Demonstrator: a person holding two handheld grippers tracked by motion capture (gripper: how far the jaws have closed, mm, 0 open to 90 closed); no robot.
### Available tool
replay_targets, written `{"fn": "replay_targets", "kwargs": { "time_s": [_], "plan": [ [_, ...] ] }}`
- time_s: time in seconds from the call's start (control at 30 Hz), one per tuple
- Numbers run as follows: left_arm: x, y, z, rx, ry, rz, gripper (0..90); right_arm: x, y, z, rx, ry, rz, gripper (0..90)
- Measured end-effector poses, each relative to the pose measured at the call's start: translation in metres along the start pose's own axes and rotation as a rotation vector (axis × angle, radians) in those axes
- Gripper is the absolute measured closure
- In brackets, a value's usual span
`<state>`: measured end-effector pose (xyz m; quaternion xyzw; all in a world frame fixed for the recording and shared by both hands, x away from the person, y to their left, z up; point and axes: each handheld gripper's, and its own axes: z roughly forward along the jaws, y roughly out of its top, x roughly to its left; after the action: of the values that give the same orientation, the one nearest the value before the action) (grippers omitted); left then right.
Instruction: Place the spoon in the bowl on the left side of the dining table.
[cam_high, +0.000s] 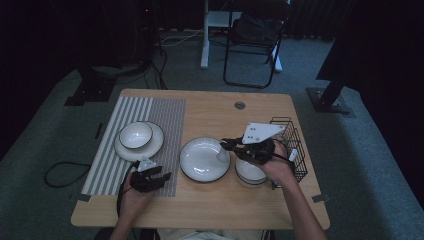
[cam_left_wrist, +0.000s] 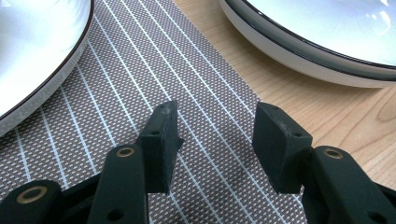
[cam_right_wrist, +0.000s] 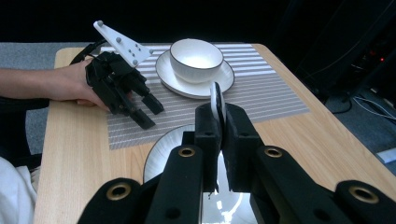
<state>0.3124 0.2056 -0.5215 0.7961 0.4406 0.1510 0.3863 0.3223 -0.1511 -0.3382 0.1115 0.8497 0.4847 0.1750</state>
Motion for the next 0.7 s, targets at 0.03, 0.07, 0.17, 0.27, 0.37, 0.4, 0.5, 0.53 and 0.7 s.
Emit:
{"fn": "replay_targets", "kwargs": {
  "time_s": [0.03,0.07,0.17,0.27,0.37,0.4,0.5,0.53,0.7],
  "plan": [
    [0.0,0.0,0.0,0.0,0.0,0.0,51.9,0.0,0.001,0.002,0.001,0.003,0.002,85.1],
    [0.0,0.0,0.0,0.0,0.0,0.0,51.9,0.0,0.001,0.004,0.0,0.005,0.001,85.1],
    [0.0,0.0,0.0,0.0,0.0,0.001,51.9,0.001,0.003,0.009,-0.002,0.01,-0.001,85.1],
    [0.0,0.0,0.0,0.001,0.0,0.002,51.9,0.002,0.005,0.014,-0.004,0.016,-0.001,85.0],
    [0.0,0.0,0.0,0.001,-0.001,0.001,51.9,0.002,0.008,0.019,-0.006,0.025,0.001,85.1],
    [0.0,0.0,0.0,0.001,-0.001,0.001,51.9,0.002,0.008,0.02,-0.009,0.026,0.0,85.1],
    [0.0,0.0,0.0,0.001,-0.001,0.0,51.9,0.002,0.01,0.026,-0.014,0.028,0.006,85.1],
    [0.0,0.0,0.0,0.001,-0.001,0.0,51.9,0.003,0.01,0.028,-0.012,0.026,0.004,85.1],
    [0.0,0.0,0.0,0.002,-0.001,0.001,51.9,0.007,0.014,0.037,-0.016,0.035,0.002,85.1]
  ]
}}
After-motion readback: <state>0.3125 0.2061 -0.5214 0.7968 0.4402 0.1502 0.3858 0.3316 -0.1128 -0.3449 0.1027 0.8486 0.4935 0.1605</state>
